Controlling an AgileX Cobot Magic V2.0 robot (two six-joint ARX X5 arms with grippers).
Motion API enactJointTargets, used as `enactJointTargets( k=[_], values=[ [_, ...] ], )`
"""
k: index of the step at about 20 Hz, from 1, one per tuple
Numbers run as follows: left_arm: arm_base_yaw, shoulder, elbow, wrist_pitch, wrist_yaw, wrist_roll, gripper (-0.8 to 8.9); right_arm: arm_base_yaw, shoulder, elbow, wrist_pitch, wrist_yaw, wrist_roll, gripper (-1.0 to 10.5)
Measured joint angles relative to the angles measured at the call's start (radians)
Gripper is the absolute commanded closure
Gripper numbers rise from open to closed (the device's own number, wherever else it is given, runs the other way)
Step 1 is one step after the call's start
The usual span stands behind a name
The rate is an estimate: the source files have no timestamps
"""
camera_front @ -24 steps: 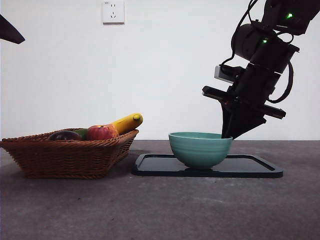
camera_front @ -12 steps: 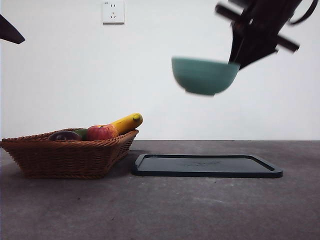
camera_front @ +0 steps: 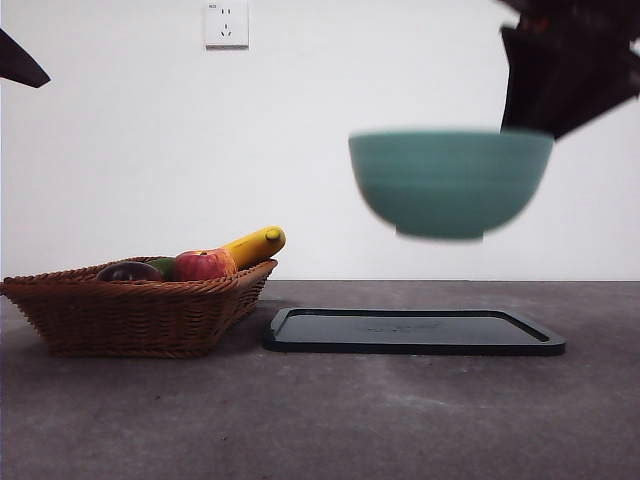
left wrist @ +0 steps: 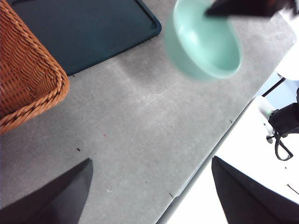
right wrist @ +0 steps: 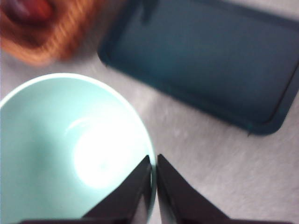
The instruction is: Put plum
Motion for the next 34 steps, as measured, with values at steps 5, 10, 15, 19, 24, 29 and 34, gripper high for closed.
enactJointTargets(
  k=[5, 10, 15, 19, 24, 29, 34],
  values=[
    [0.000, 0.000, 0.000, 0.000, 0.000, 0.000, 4.09, 0.048, 0.000, -0.135, 0.129, 0.018, 0.013, 9.3],
    [0.000, 0.000, 0.000, 0.000, 0.000, 0.000, 4.09, 0.066, 0.000, -0.238, 0.199, 0.020, 0.041, 9.3],
    [0.000, 0.000, 0.000, 0.000, 0.000, 0.000, 4.09, 0.092, 0.000, -0.291, 0.280, 0.019, 0.071, 9.3],
    [0.000, 0.000, 0.000, 0.000, 0.000, 0.000, 4.09, 0.096, 0.040, -0.296, 0.300, 0.020, 0.085, 9.3],
    [0.000, 0.000, 0.000, 0.000, 0.000, 0.000, 4.09, 0.111, 0.100, -0.298, 0.330, 0.024, 0.088, 9.3],
    [0.000, 0.000, 0.000, 0.000, 0.000, 0.000, 4.09, 0.121, 0.111, -0.298, 0.331, 0.049, 0.089, 9.2],
    [0.000, 0.000, 0.000, 0.000, 0.000, 0.000, 4.09, 0.122, 0.108, -0.298, 0.331, 0.048, 0.104, 7.1]
  ],
)
